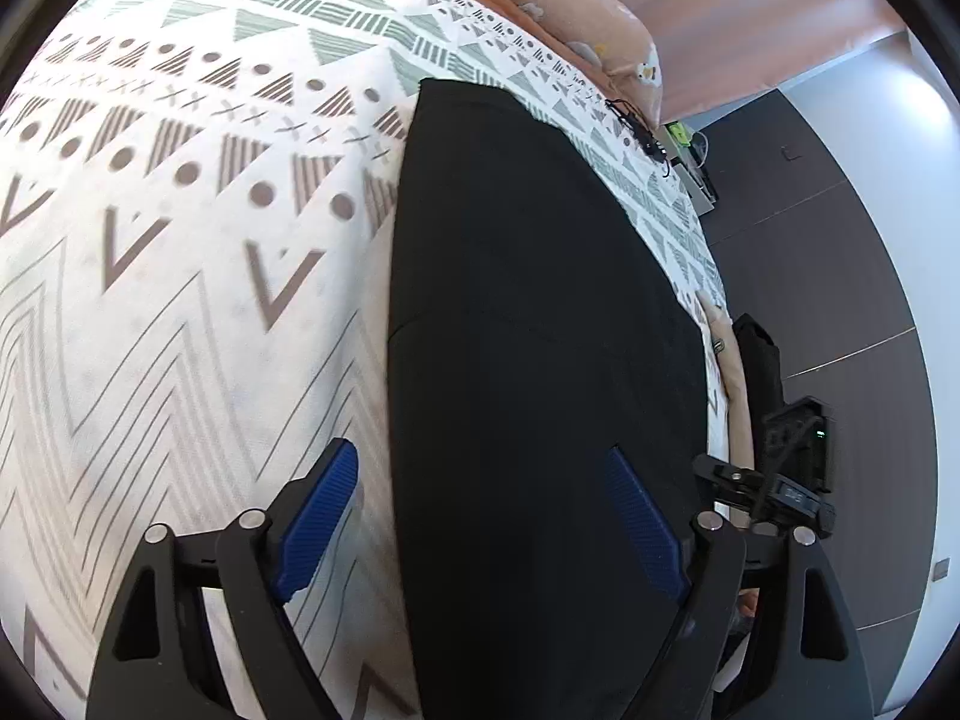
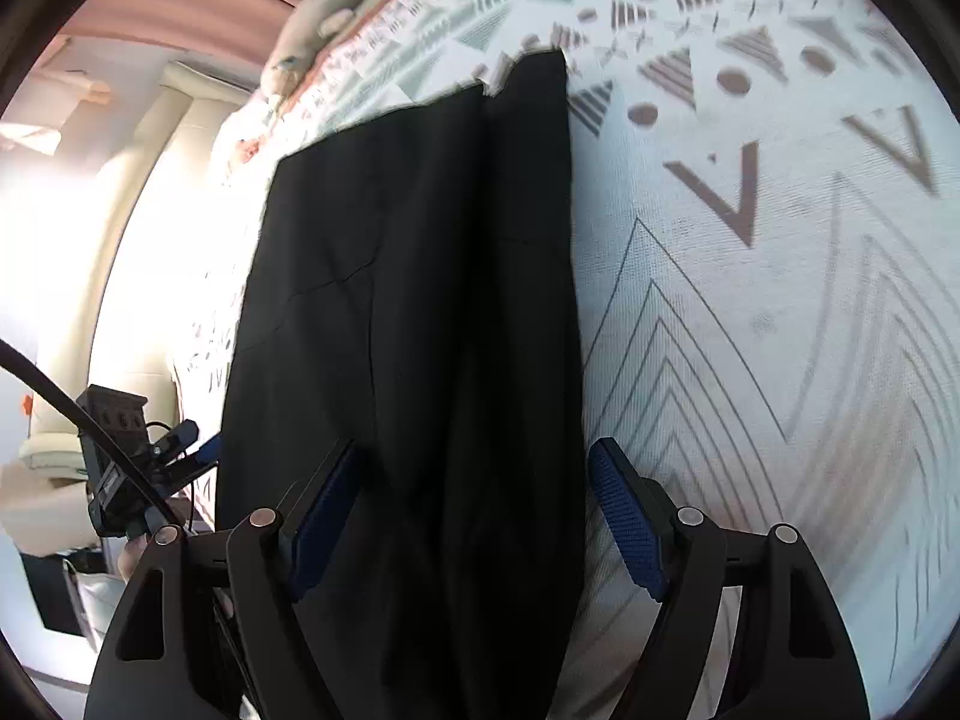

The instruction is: Fold large clothes

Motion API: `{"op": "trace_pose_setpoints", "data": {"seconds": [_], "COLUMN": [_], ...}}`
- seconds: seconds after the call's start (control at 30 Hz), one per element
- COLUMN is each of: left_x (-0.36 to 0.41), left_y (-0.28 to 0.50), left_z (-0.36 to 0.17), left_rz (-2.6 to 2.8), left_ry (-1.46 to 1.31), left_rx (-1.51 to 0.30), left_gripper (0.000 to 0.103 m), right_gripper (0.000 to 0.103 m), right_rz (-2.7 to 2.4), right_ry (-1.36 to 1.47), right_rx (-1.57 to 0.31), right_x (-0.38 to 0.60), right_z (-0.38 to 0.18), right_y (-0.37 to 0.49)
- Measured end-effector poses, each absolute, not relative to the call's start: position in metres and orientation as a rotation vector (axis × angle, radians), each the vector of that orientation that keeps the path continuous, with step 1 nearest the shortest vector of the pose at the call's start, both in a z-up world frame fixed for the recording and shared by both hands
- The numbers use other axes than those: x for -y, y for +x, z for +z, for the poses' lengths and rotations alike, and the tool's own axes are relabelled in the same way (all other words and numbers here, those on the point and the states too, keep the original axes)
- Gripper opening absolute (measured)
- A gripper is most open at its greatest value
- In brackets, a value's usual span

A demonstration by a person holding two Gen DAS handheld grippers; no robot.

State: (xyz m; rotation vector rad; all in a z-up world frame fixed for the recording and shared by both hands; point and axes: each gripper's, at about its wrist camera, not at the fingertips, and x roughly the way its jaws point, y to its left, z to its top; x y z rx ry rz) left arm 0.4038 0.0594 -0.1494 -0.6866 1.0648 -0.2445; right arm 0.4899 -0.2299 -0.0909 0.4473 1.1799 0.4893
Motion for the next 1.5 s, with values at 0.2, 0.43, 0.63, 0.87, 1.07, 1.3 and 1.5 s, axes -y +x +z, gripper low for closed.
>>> {"op": "trace_pose_setpoints", "data": {"seconds": [0.2, 0.43, 0.63, 0.87, 1.07, 1.3, 1.5], "left_x": [-0.056, -0.05, -0.038, -0.036, -0.057, -0.066, -0.061], "left_y": [0.43, 0.455, 0.457, 0.459, 0.461, 0.472, 0.494], "left_z": [-0.15, -0.147, -0.137, -0.132, -0.137, -0.155, -0.189], "left_rz": [-0.254, -0.218, -0.24, -0.26, -0.228, -0.223, -0.183], "left_ry": [-0.679, -0.663, -0.632, -0.598, -0.655, -0.706, -0.702], "left_rx": [-1.065, -1.062, -1.048, -1.037, -1.05, -1.078, -1.177], "left_gripper": [0.071, 0.064, 0.063, 0.063, 0.063, 0.085, 0.084], "right_gripper": [0.076, 0.076, 0.076, 0.048, 0.029, 0.034, 0.042], "right_rz": [0.557, 0.655, 0.7, 0.687, 0.672, 0.696, 0.718], "right_ry": [0.536, 0.662, 0.689, 0.626, 0.658, 0.677, 0.631], "right_rx": [-1.191, -1.178, -1.188, -1.169, -1.125, -1.148, -1.17], "right_x": [0.232, 0.229, 0.216, 0.209, 0.218, 0.219, 0.225], "right_z": [-0.101, -0.119, -0.132, -0.133, -0.14, -0.14, -0.135], "right_y": [0.513, 0.537, 0.57, 0.586, 0.572, 0.573, 0.576]}}
